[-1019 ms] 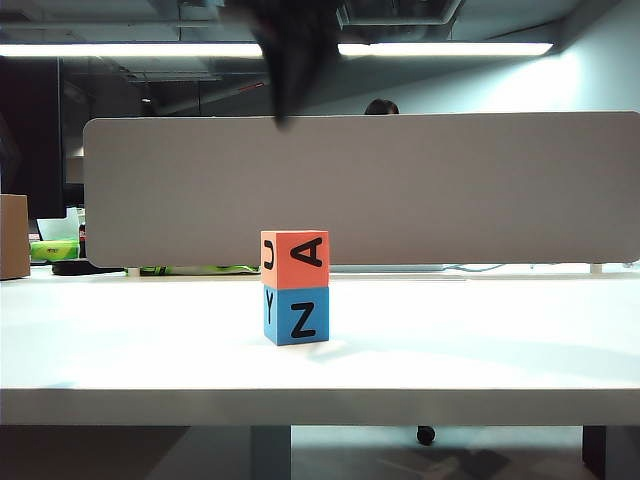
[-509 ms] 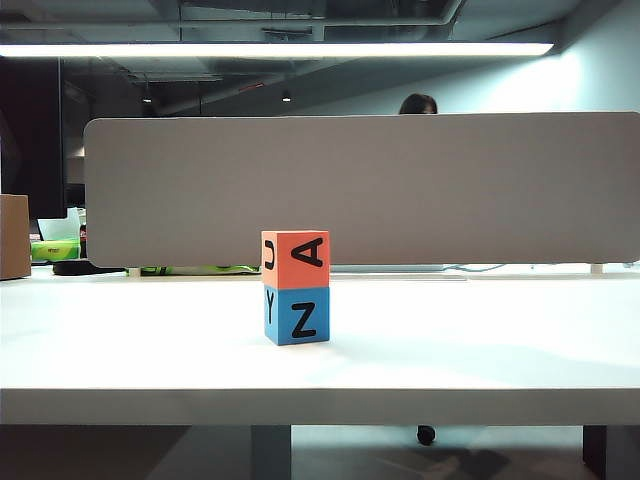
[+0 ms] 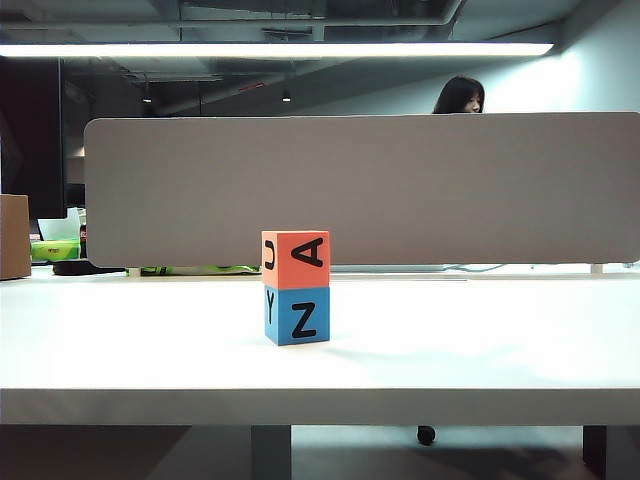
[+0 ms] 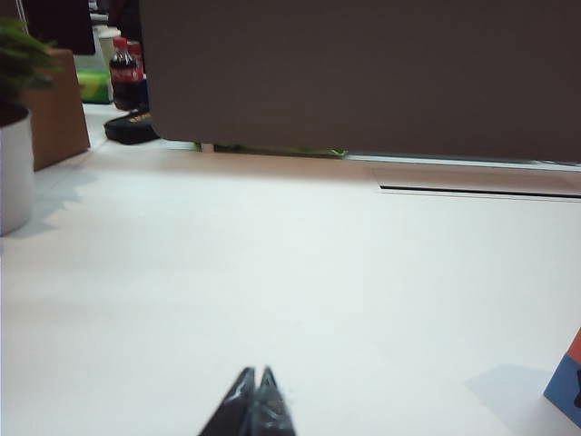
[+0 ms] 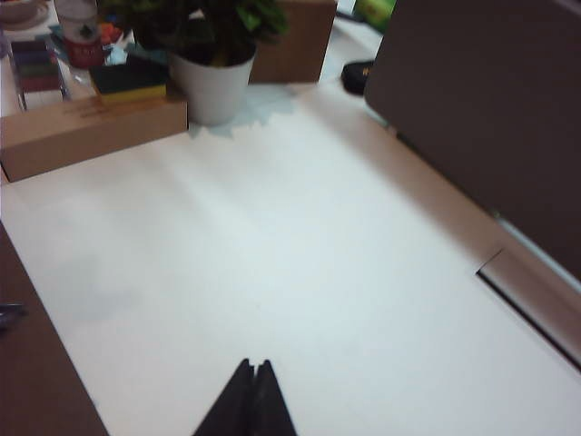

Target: Stack the letter block on the right onto the letter block on the left.

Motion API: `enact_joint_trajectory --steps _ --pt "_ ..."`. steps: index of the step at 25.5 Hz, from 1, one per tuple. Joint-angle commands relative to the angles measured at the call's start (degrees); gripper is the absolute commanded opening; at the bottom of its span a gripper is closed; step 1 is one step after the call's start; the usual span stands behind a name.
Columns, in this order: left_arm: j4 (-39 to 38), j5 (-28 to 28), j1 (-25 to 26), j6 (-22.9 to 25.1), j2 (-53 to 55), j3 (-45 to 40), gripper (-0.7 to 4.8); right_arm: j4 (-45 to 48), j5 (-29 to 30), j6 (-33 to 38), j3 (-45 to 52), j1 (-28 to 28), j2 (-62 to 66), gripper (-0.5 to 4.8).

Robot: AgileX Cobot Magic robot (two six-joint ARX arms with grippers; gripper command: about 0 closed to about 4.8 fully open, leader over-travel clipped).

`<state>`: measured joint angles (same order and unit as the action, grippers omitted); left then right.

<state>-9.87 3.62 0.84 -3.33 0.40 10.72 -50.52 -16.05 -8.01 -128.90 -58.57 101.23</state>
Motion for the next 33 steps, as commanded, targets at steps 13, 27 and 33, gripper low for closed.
enact_joint_trajectory --steps 13,27,33 --pt "8.68 8.04 -0.09 0.52 0.00 -3.08 -0.06 -4.76 -25.68 -6.12 -0.13 -20.81 -13.27 -0.06" --pt "11.52 9.55 -0.11 0.98 0.00 -8.35 -0.06 -28.70 -54.99 12.81 -0.11 -43.50 -18.56 -0.06" --pt "12.55 9.09 -0.11 0.96 -0.02 -10.27 -0.06 -28.96 -60.17 17.57 6.32 -56.04 -20.00 -0.05"
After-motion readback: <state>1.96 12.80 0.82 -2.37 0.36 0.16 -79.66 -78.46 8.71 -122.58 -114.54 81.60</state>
